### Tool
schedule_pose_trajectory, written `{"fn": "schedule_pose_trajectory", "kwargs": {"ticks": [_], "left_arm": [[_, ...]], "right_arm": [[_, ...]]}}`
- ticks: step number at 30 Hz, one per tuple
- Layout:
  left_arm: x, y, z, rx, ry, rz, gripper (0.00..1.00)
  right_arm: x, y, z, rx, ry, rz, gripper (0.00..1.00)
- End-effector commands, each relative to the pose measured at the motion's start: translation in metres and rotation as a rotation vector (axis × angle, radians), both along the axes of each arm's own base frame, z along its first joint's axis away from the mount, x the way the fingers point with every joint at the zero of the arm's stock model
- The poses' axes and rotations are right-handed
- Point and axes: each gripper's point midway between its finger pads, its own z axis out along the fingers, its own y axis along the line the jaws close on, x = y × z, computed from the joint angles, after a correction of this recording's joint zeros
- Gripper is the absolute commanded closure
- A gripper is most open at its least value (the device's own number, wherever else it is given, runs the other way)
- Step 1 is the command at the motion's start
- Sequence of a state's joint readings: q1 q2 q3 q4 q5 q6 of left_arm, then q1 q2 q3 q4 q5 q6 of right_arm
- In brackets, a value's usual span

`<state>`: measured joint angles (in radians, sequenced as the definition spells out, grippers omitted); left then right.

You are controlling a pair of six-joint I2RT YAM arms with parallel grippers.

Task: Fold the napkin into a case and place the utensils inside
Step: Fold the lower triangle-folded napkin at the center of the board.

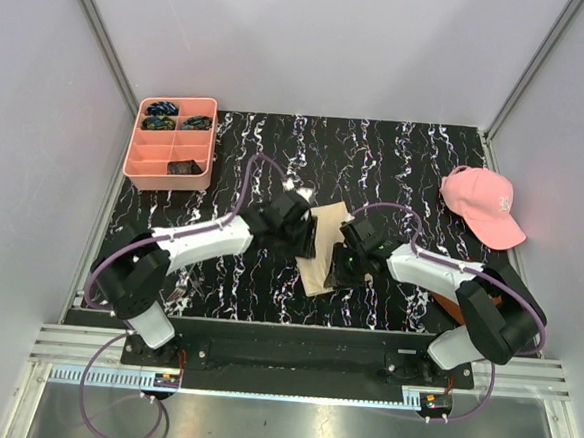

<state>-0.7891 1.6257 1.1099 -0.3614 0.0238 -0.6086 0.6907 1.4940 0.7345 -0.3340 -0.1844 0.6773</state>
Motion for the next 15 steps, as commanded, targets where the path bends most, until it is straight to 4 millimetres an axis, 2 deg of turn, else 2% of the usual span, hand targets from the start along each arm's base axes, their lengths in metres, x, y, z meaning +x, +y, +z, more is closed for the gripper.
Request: {"fn": "schedule_pose_trajectory", "kwargs": {"ticks": [1, 4, 6, 8, 11, 13, 15], "left_arm": [[-0.017, -0.029, 0.011, -0.138, -0.010, -0.021, 0.51], [-0.024, -0.032, 0.017, -0.137, -0.035, -0.023, 0.54], [-0.028, -0.034, 0.019, -0.133, -0.046, -0.025, 0.54], [-0.034, -0.038, 0.020, -0.136, -0.046, -0.035, 0.49], [-0.039, -0.040, 0.015, -0.122, -0.051, -0.023, 0.37], [-0.040, -0.037, 0.013, -0.121, -0.047, -0.001, 0.35], [-0.036, -0.033, 0.014, -0.115, -0.062, 0.026, 0.35]], "right_arm": [[0.009, -0.004, 0.015, 0.028, -0.039, -0.025, 0.63], [0.011, -0.005, 0.023, 0.032, -0.056, -0.009, 0.62], [0.014, -0.010, 0.031, 0.035, -0.070, -0.015, 0.55], [0.022, -0.017, 0.040, 0.056, -0.087, -0.036, 0.50], [0.033, -0.027, 0.044, 0.061, -0.100, -0.050, 0.49], [0.036, -0.022, 0.049, 0.081, -0.108, -0.016, 0.49], [0.037, -0.016, 0.045, 0.096, -0.087, 0.019, 0.51]]}}
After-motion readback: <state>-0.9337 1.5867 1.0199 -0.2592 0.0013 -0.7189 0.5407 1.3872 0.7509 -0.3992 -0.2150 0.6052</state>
